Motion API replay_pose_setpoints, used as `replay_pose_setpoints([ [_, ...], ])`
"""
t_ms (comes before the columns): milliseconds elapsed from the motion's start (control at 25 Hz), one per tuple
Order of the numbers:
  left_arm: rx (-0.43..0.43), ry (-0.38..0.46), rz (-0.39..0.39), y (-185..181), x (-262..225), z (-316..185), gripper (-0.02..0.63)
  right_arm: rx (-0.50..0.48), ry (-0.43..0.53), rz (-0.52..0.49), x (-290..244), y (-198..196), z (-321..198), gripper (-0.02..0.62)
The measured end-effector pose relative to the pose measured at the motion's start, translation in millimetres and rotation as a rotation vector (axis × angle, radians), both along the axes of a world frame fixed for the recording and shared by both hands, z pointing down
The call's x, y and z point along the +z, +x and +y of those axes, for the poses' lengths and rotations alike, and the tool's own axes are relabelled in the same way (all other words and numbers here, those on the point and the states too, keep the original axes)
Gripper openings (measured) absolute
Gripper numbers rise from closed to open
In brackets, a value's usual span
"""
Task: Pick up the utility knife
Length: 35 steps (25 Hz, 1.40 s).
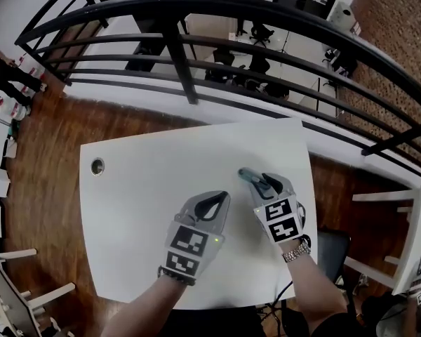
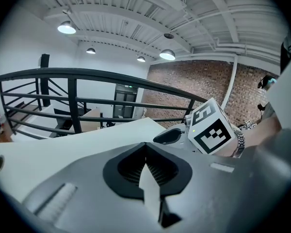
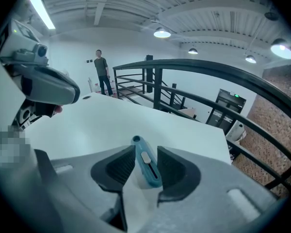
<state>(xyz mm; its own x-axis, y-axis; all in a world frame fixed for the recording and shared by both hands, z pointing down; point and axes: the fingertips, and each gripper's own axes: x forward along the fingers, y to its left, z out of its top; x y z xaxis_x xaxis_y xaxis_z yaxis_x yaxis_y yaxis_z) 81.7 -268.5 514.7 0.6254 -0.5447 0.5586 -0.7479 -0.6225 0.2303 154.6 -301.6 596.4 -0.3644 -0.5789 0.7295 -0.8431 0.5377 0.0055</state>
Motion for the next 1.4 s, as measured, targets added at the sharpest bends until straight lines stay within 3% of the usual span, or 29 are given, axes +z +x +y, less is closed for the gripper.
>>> replay_pose_setpoints([
  [360,0.055,0.005,-0.041,15.3,13.1,-18.4,0.017,-0.116,-0.032,-0.033,13.9,1.5,1.7,0.169],
  [480,0.114,0.015,-0.075,23.0,17.9,-22.6,0.039,-0.15,-0.03,-0.044,10.0,3.0,2.1,0.17],
  [720,0.404,0.066,-0.245,51.0,39.4,-27.0,0.146,-0.172,-0.038,-0.071,4.8,9.3,7.7,0.17],
  [880,0.598,0.108,-0.366,68.4,56.9,-25.6,0.184,-0.17,-0.035,-0.093,0.4,17.3,11.1,0.17],
  [1400,1.013,0.155,-0.639,91.5,117.6,-15.6,0.247,-0.104,-0.027,-0.14,0.4,50.0,21.6,0.17],
])
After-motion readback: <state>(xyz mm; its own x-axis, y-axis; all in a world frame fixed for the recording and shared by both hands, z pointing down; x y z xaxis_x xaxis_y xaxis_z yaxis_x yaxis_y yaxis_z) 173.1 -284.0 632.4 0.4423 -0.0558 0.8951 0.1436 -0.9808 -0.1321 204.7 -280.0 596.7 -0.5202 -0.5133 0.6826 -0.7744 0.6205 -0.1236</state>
